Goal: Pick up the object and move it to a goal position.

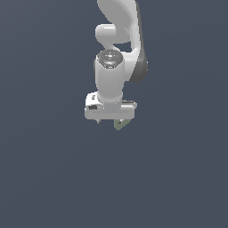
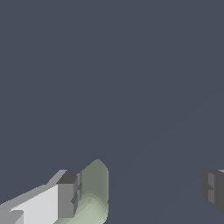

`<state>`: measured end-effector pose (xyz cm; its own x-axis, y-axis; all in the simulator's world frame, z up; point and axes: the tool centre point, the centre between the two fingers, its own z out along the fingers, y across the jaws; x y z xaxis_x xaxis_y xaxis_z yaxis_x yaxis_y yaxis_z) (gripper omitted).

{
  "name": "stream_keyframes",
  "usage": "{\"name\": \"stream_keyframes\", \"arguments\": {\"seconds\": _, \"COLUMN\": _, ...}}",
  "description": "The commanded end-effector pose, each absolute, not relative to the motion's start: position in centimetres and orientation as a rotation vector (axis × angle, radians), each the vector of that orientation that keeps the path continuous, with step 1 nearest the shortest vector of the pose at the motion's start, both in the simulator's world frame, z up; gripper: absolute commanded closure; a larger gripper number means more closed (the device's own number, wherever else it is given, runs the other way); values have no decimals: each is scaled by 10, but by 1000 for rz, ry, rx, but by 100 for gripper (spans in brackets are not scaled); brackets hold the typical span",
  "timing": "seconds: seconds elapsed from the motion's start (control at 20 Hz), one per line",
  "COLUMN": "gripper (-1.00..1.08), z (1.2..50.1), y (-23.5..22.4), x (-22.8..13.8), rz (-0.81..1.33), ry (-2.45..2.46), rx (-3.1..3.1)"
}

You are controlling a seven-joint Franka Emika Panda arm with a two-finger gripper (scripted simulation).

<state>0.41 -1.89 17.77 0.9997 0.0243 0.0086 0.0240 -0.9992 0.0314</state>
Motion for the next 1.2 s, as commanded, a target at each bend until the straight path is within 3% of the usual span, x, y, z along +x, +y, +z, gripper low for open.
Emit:
{"name": "stream_keyframes", "arguments": {"seconds": 0.0, "gripper": -92, "z": 178, "y": -19, "x": 4, "rz": 14, "ry": 38, "rx": 3110}}
{"name": "stream_keyframes", "arguments": {"seconds": 0.5, "gripper": -92, "z": 176, "y": -35, "x": 6, "rz": 16, "ry": 82, "rx": 3090}}
{"name": "stream_keyframes", "arguments": {"seconds": 1.15, "gripper": -92, "z": 173, "y": -24, "x": -3, "rz": 18, "ry": -63, "rx": 3097}}
